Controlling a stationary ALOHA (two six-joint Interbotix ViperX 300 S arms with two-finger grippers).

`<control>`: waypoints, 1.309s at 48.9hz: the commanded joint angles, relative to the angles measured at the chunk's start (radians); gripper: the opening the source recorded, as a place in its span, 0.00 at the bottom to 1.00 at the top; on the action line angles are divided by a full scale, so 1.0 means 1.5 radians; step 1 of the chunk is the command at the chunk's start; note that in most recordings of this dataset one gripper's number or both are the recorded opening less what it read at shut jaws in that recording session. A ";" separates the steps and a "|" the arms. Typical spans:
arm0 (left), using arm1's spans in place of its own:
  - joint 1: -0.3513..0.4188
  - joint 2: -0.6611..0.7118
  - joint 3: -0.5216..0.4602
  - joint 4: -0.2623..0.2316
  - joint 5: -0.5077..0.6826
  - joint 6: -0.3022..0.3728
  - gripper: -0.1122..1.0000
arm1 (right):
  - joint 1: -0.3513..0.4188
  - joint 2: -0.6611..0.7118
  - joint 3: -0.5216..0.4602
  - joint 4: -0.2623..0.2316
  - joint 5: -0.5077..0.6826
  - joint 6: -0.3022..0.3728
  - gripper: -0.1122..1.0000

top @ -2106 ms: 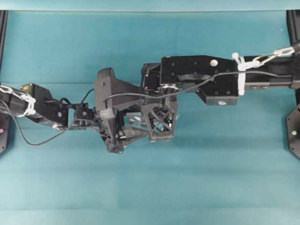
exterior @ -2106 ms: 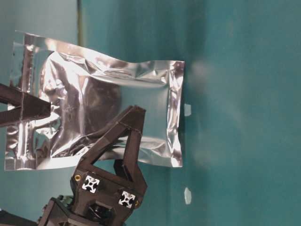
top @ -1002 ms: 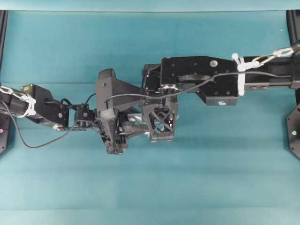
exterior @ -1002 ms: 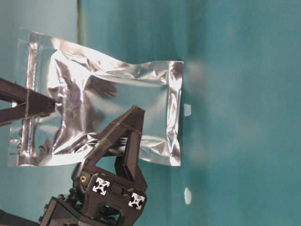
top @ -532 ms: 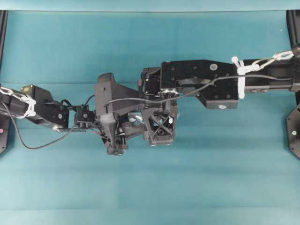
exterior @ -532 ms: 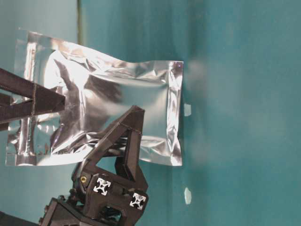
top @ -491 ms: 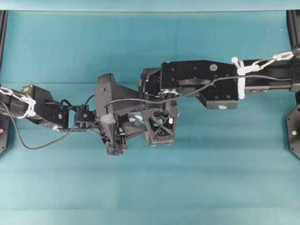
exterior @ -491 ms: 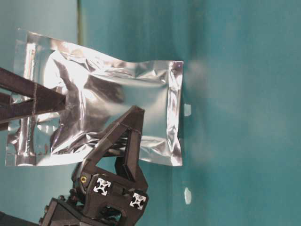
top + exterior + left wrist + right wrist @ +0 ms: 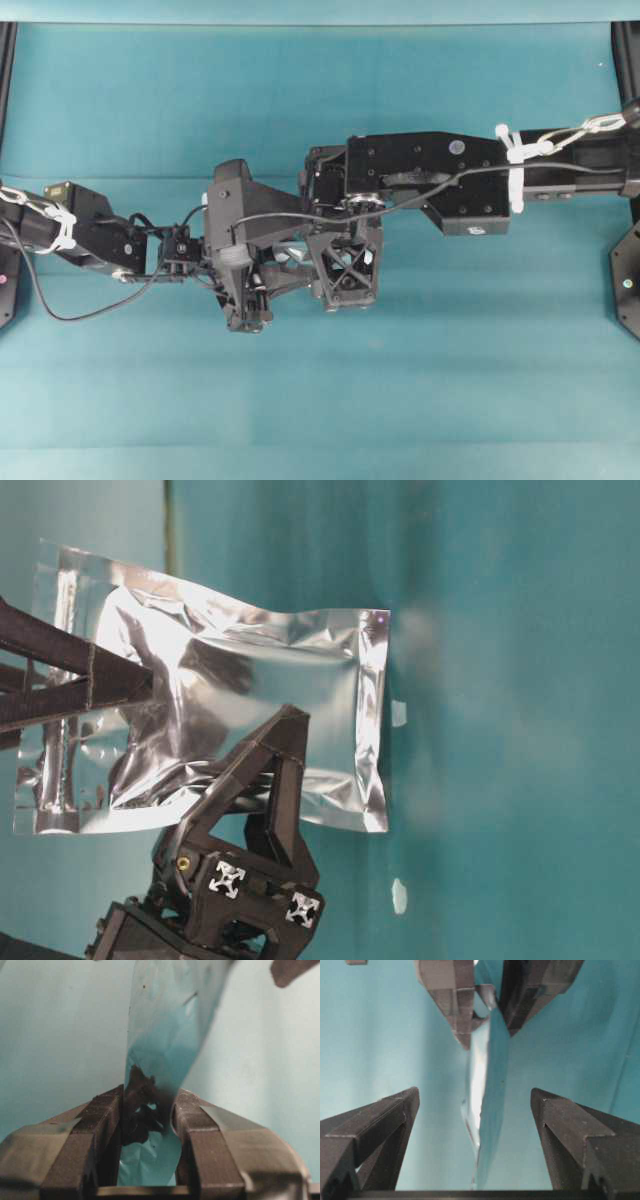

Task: Hand over the silver zip bag and make it stand upright.
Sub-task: 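Open the right gripper and pull the right arm back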

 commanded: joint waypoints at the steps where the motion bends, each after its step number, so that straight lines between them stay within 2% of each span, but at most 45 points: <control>1: -0.005 -0.001 -0.004 0.001 0.000 0.001 0.37 | -0.001 -0.027 -0.004 -0.003 0.000 0.001 0.91; 16: -0.006 -0.001 -0.004 0.002 0.000 0.001 0.37 | -0.010 -0.110 0.011 -0.020 -0.008 0.014 0.91; 26: -0.008 -0.003 -0.003 0.001 0.000 0.001 0.37 | -0.011 -0.187 0.094 -0.019 -0.058 0.044 0.91; 40: -0.013 -0.003 0.001 0.001 0.000 0.001 0.37 | -0.011 -0.302 0.219 -0.019 -0.211 0.102 0.91; 64: -0.013 -0.005 0.000 0.001 0.000 0.000 0.37 | -0.010 -0.457 0.378 -0.019 -0.359 0.121 0.91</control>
